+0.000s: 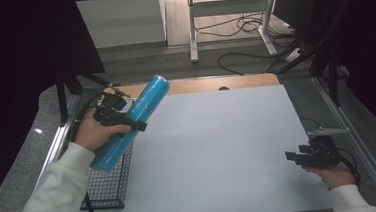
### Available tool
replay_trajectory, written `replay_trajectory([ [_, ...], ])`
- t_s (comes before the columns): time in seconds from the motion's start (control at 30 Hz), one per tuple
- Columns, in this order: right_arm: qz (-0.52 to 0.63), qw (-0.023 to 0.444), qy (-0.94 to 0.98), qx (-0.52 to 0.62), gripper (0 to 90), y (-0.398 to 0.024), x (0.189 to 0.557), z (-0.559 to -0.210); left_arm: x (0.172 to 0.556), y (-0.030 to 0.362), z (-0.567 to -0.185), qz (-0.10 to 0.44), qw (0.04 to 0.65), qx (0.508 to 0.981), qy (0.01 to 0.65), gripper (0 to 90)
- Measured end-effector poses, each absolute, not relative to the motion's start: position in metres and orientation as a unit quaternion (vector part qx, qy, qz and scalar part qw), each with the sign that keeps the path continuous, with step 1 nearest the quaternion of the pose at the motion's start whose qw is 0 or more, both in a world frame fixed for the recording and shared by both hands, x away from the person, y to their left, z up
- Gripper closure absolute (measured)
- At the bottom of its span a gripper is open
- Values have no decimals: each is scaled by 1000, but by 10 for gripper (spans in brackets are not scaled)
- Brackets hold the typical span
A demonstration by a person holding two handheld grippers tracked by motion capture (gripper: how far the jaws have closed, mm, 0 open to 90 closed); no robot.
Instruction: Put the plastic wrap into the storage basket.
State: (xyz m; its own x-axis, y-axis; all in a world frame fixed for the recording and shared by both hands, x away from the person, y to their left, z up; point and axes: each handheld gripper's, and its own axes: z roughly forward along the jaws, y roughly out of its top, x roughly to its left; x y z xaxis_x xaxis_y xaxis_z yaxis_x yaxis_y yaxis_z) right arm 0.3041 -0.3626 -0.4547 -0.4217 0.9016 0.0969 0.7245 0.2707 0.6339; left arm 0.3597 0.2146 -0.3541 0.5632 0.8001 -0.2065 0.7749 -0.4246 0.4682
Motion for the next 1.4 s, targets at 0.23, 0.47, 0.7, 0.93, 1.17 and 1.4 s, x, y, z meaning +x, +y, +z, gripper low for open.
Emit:
replay_trajectory([
  [0.23, 309, 143, 783, 520, 374, -362, 306, -455, 363, 256, -368, 36, 245, 816, 522, 314],
  [0.47, 307, 139, 784, 521, 370, -361, 307, -455, 365, 282, -392, 38, 212, 793, 569, 314],
  [0.7, 306, 139, 785, 520, 369, -361, 308, -456, 363, 297, -411, 34, 198, 782, 590, 314],
  [0.93, 305, 139, 787, 517, 368, -359, 309, -457, 364, 297, -425, 36, 181, 772, 608, 314],
  [1.17, 303, 139, 788, 518, 368, -360, 309, -458, 366, 298, -441, 38, 154, 770, 618, 313],
  [1.4, 301, 139, 789, 517, 366, -359, 309, -459, 367, 295, -456, 31, 138, 768, 625, 313],
])
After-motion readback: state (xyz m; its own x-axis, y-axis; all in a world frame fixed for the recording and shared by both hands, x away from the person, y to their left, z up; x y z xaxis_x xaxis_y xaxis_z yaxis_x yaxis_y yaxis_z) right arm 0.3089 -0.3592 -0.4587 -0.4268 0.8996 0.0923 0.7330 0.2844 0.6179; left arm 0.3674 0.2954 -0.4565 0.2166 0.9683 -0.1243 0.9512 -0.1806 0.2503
